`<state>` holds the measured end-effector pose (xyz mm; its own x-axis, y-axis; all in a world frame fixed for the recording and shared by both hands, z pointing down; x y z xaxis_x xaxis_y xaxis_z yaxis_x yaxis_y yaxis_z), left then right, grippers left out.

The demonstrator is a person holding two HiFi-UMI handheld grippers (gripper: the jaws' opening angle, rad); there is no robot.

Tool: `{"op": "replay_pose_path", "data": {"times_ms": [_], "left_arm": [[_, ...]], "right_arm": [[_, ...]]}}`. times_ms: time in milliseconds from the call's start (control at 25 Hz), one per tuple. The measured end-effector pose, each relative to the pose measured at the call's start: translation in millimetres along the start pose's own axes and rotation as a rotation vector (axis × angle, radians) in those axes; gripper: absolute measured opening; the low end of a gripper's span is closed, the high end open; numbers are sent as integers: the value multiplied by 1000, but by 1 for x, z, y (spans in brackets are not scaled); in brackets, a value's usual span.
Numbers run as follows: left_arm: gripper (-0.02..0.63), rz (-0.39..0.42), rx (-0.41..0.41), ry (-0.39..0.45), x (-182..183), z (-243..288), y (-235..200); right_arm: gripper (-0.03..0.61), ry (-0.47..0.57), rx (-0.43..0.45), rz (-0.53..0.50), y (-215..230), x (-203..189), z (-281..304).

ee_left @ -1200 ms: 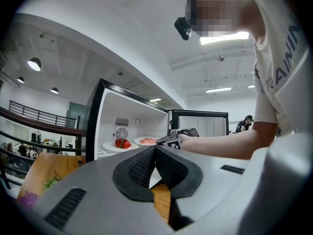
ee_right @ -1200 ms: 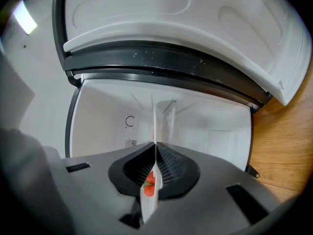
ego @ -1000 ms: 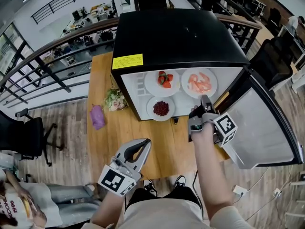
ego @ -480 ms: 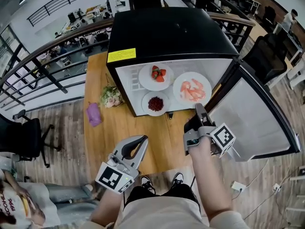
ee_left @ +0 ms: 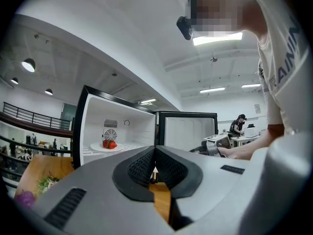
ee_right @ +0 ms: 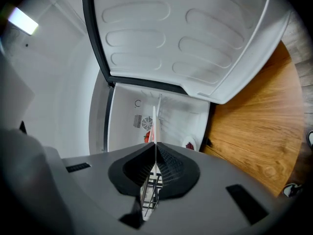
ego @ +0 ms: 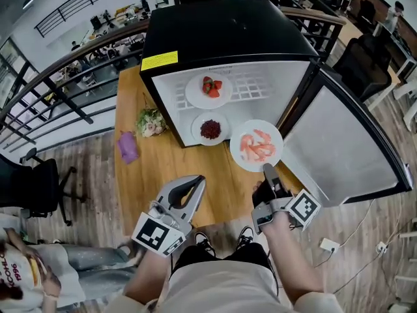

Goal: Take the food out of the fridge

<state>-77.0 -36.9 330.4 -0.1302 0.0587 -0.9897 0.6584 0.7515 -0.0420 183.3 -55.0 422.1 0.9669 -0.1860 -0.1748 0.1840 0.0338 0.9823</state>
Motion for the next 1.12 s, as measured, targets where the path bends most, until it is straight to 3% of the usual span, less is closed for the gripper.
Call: {"op": "replay_pose_path", "data": {"times_ms": [480,1120], "left_arm": [[8,-15,-41,-41,-16,12,17],[8,-38,-81,-108,-40,28,36]], "right_arm": [[26,-146,-5,26,75,-33,-63],[26,-155,-39,62,166,-12,-109]]}}
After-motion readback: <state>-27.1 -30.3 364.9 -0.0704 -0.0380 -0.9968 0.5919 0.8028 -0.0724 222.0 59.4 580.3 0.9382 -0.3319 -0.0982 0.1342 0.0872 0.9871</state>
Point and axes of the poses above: the fingertips, and each gripper's own axes: z forward along the fingers, y to its right, x out of its top, the point moved 7 cm from there along -z, backward along the fingers, and after that the axes turned 9 degrees about y, right-handed, at the moved point
